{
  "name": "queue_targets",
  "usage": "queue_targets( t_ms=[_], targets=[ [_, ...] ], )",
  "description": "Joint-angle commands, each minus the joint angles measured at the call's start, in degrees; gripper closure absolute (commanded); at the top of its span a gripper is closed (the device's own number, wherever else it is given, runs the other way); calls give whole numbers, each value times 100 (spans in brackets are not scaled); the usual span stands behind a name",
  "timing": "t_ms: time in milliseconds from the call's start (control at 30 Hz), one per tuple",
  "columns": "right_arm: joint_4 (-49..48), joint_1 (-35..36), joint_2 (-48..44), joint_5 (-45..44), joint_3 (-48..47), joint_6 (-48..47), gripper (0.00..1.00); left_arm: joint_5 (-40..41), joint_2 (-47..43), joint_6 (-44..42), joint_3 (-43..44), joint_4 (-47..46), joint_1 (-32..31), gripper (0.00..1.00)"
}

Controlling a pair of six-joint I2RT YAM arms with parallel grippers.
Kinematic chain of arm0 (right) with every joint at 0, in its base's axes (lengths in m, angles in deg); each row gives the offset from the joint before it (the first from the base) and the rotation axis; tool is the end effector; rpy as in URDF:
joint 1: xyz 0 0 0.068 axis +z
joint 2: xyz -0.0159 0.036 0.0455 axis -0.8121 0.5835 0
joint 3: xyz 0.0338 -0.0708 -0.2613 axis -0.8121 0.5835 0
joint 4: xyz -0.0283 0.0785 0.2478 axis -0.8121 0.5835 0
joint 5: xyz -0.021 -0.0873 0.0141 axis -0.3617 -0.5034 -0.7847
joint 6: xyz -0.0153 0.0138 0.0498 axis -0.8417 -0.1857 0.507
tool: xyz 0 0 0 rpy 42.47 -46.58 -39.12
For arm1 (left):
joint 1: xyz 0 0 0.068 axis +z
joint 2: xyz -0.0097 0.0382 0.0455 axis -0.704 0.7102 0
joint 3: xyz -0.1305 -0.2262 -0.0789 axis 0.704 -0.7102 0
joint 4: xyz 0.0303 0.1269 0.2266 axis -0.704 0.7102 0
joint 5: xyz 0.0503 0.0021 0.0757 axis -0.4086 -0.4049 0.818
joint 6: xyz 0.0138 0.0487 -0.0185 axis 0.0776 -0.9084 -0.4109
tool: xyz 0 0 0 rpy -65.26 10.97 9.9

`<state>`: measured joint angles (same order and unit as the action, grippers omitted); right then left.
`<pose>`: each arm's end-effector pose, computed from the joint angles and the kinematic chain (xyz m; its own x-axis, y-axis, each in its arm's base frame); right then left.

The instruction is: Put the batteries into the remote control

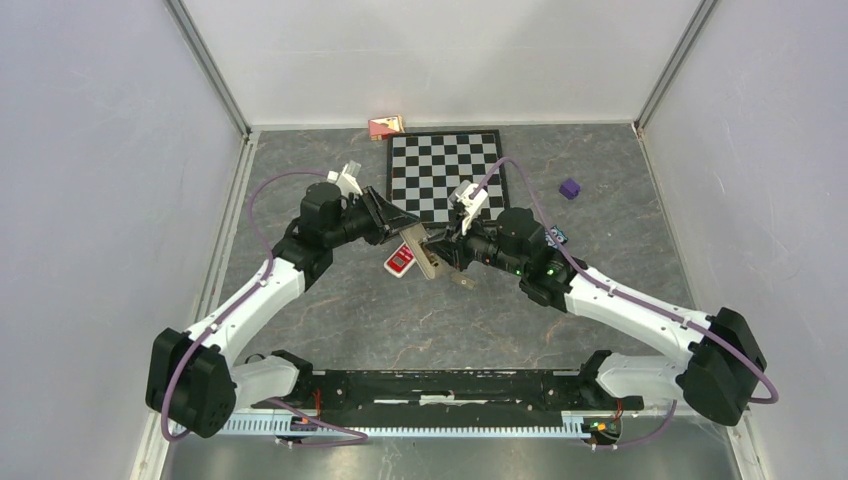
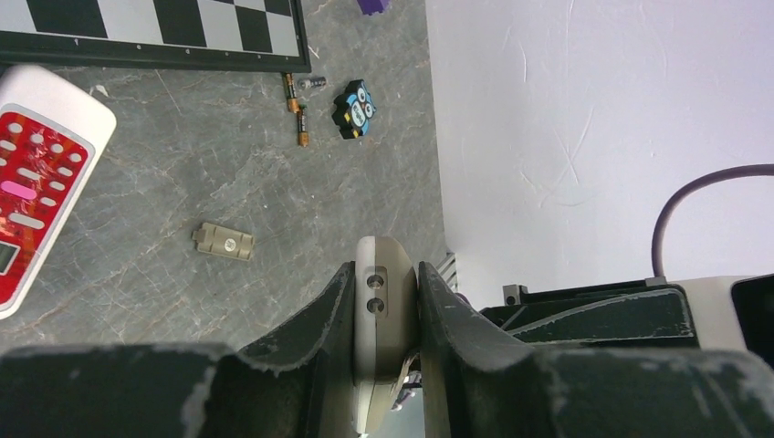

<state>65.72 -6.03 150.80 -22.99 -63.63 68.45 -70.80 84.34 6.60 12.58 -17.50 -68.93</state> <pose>0.1820 0.2155 0.3039 -0.2986 -0.0434 -0.9534 -0.8239 0.5159 0.2346 0.2367 -0.1236 0.2874 -0.7954 -0.4788 -0.3716 0.1389 0.4529 -0.8807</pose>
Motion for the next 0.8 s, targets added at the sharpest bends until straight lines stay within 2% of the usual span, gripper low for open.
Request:
queue_targets(
  t_ms=[0,300,633,767],
  targets=[
    [-384,18,38,3,72,-128,84,-238,14,317,287,-108,18,98],
    [104,16,148,14,-73,-329,78,-339,56,609,408,-139,14,98],
    [455,16,18,-35,-233,-200,65,-322,140,523,437,-86,14,98],
    [605,7,-21,-97,-511,143,54,-254,144,366,453,10,17,98]
  ],
)
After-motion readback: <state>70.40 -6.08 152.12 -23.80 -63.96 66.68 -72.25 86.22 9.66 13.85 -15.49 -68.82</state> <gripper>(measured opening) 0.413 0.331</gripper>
